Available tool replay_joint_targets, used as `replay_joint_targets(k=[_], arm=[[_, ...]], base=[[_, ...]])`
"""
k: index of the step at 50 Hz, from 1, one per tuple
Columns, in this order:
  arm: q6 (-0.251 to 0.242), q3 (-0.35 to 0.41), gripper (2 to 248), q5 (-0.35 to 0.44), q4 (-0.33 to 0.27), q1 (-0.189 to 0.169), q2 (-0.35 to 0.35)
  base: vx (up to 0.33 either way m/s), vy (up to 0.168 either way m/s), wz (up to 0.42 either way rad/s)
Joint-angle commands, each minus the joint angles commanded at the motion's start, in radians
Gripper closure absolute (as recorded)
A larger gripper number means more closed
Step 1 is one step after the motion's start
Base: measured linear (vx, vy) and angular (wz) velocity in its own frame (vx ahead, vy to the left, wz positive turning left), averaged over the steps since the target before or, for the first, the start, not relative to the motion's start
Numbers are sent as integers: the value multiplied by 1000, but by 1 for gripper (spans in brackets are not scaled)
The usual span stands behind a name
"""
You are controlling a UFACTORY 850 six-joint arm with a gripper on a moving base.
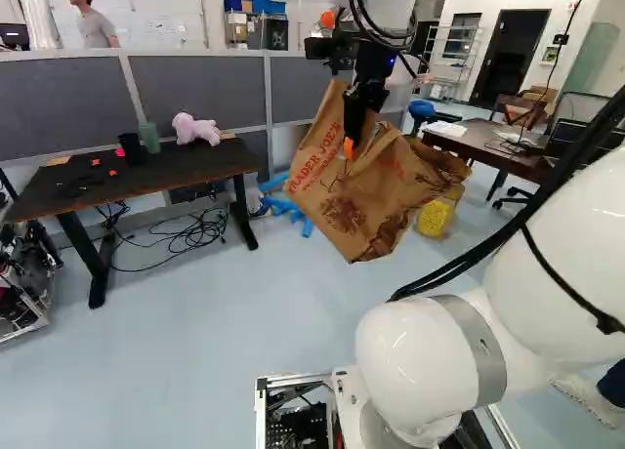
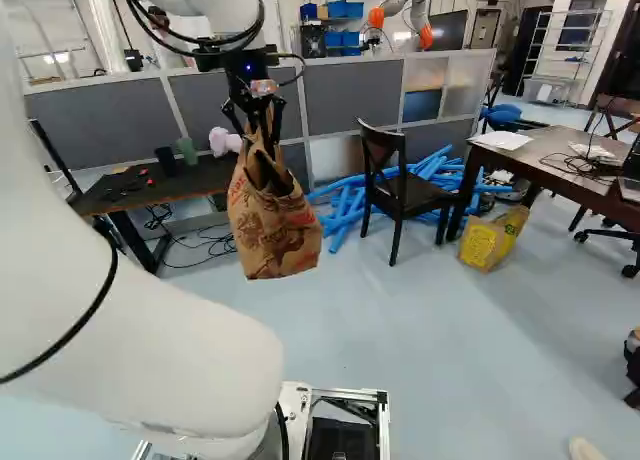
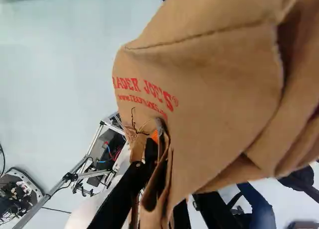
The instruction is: Pick up the bag on the ground and place it on the table
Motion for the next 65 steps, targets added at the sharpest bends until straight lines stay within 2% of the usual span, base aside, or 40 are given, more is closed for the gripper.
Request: replay_joint_targets(k=[30,65], arm=[[0,-1,227,0,0,0,0],[0,-1,227,0,0,0,0]], base=[[22,0,-2],[173,0,-21]])
